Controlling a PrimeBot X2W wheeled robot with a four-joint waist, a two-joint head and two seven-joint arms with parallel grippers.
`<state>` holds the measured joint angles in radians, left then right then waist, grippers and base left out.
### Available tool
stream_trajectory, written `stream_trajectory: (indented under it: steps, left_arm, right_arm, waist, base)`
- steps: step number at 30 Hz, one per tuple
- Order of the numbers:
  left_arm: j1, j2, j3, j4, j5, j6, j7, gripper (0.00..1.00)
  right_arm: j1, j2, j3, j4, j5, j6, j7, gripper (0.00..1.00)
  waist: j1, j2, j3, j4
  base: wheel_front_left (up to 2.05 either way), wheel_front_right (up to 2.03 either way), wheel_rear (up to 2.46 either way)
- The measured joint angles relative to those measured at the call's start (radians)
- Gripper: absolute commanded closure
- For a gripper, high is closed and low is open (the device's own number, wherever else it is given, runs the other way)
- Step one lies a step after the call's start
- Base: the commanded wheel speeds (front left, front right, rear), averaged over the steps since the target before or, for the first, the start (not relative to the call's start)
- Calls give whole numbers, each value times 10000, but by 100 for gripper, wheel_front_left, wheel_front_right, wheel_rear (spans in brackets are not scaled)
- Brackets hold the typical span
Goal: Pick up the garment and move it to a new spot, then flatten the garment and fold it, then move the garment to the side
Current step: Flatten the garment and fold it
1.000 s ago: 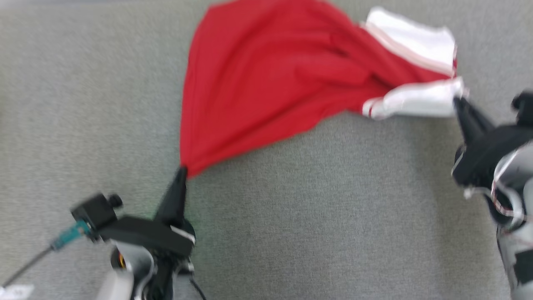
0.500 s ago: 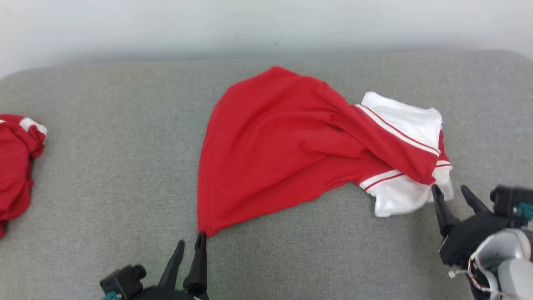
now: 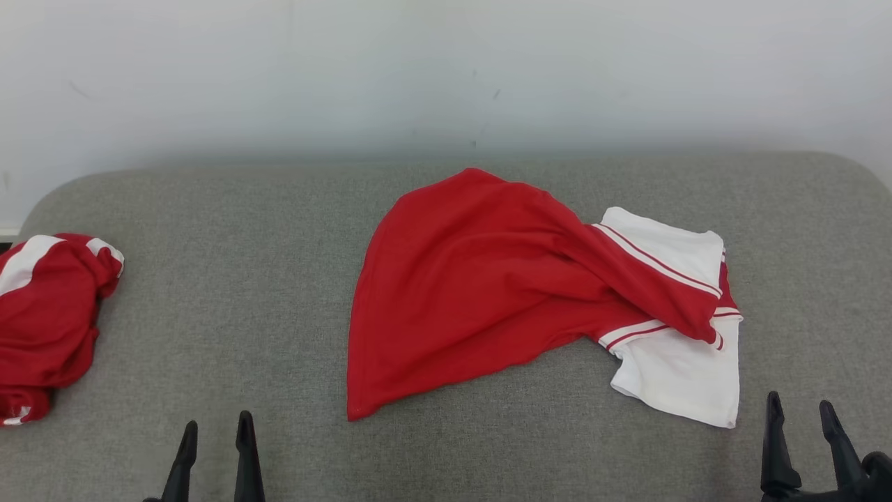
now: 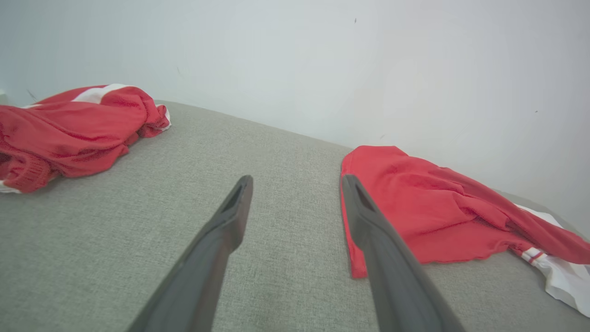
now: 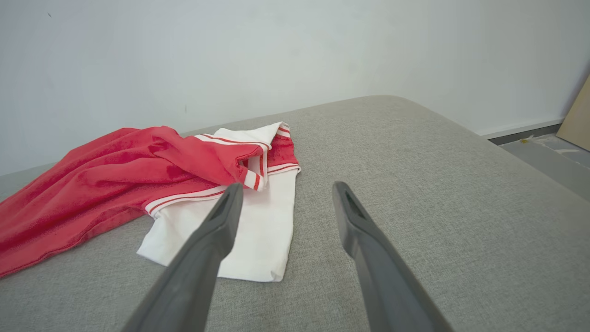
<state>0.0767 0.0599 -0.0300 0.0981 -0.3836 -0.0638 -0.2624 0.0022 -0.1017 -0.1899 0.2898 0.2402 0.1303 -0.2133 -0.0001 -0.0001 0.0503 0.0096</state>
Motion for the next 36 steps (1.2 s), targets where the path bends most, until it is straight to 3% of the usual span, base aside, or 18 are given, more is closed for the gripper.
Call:
stream_trajectory:
  steps: [4,10,22,36]
  left_arm:
    - [578,-71,410,-732,882,-63,-2,0]
    - [1089,-88,569,-940,1369,31,-2,0]
    - [1307,-86,627,-773,1373,54,-2,0]
    - [1325,-88,422,-203,1595,-113,-2,0]
  right_arm:
    - [566,219,-54,-451,-313,0,-272,0]
    - [1049,349,293,-658,-851,0,-420,0]
    - [1449,485,725,-470,-861,0,-228,0]
    - [1314,426,1942,-1430,-1264,0,-313,0]
  waist:
    - [0,0,-331,2]
    - [0,0,-635,23]
    - [1,1,-847,114]
    - [1,1,-783,41]
  base:
    - [0,0,0]
    - [0,0,0]
    - [0,0,0]
    - [0,0,0]
